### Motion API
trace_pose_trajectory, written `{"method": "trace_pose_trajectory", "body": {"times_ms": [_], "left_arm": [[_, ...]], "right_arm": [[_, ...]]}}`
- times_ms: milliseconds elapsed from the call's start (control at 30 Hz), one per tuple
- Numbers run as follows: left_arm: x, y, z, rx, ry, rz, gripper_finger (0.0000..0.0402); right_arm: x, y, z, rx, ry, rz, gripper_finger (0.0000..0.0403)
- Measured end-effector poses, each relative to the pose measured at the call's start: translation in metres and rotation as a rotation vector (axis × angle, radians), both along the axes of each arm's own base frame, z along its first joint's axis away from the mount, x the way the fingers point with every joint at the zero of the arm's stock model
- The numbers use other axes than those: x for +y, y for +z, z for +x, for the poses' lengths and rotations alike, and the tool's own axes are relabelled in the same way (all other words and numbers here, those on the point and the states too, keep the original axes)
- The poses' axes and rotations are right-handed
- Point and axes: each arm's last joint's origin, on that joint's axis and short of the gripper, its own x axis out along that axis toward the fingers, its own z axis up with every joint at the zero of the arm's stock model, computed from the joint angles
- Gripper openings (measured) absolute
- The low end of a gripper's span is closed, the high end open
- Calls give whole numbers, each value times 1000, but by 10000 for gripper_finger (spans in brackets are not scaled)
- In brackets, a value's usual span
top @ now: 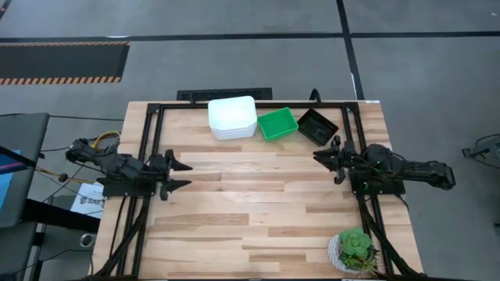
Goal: Stack baskets by color
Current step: Return to Home Position
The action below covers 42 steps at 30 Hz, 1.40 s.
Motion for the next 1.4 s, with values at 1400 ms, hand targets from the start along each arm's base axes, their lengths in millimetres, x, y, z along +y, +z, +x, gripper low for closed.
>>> {"method": "trace_pose_trajectory", "body": {"times_ms": [1400], "left_arm": [[-3, -3, 1, 4, -97, 88, 254]], "right_arm": [[0, -14, 3, 147, 1, 14, 107]]}}
